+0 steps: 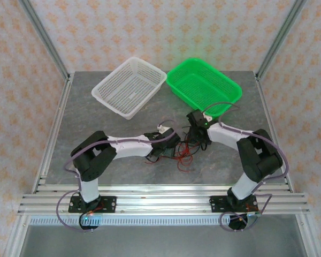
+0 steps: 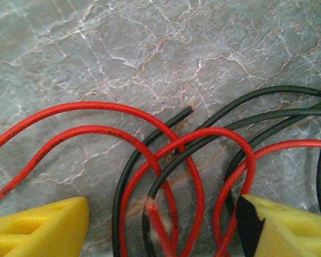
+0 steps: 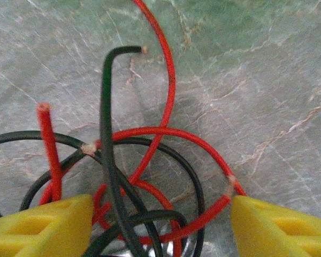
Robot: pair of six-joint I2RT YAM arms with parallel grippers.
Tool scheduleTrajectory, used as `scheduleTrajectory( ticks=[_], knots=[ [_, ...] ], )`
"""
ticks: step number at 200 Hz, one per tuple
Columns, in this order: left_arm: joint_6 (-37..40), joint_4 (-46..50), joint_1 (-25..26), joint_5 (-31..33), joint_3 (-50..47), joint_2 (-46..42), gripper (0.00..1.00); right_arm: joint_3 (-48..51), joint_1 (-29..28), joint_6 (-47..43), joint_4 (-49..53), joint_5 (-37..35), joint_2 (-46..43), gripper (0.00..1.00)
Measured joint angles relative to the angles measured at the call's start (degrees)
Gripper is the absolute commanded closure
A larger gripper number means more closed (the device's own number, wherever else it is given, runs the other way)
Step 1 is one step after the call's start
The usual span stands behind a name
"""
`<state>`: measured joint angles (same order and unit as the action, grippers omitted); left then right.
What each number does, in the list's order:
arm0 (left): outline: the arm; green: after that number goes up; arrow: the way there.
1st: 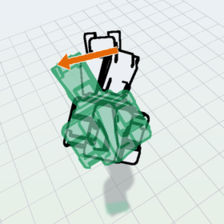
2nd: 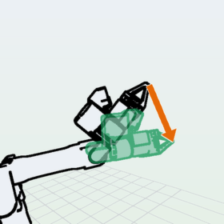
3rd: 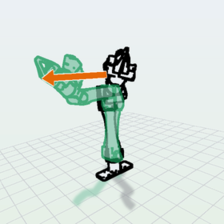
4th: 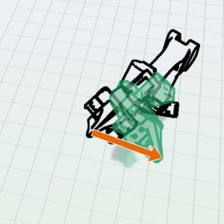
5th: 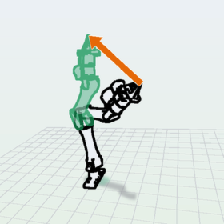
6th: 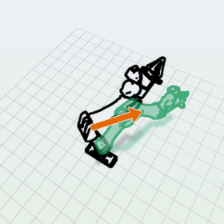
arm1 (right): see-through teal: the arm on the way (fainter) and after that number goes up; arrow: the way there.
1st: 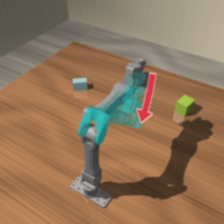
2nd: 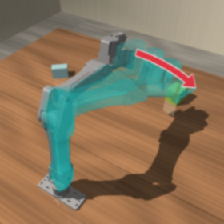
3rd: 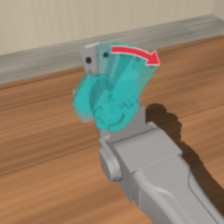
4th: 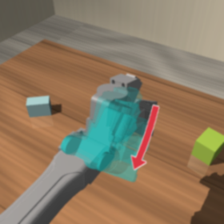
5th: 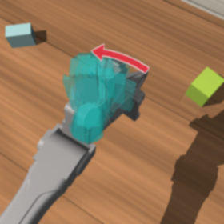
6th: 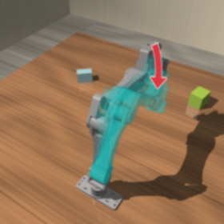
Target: Untangle the cables
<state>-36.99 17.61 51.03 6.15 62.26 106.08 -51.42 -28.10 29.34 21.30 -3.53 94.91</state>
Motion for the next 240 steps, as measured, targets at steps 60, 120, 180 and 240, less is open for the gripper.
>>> scheduleTrajectory(
  ticks=[60,120,180,240],
  knots=[
    [-3.39,-4.02,-1.01,1.57,-2.73,-0.39,0.25,3.91,1.33,1.73,-5.35,0.17,-0.79,0.35],
    [-6.1,-14.51,-9.25,-0.42,-16.57,-9.7,0.25,9.88,6.08,3.17,-11.3,5.57,-6.01,0.38],
    [-6.69,-15.52,-11.06,-0.59,-19.63,-12.55,0.24,12.17,8.07,3.93,-10.14,4.87,-8.13,0.86],
    [-7.1,-6.91,-12.17,2.19,-21.14,-17.18,0.23,16.55,8.44,4.96,-1.97,5.16,-17.59,0.8]
  ],
)
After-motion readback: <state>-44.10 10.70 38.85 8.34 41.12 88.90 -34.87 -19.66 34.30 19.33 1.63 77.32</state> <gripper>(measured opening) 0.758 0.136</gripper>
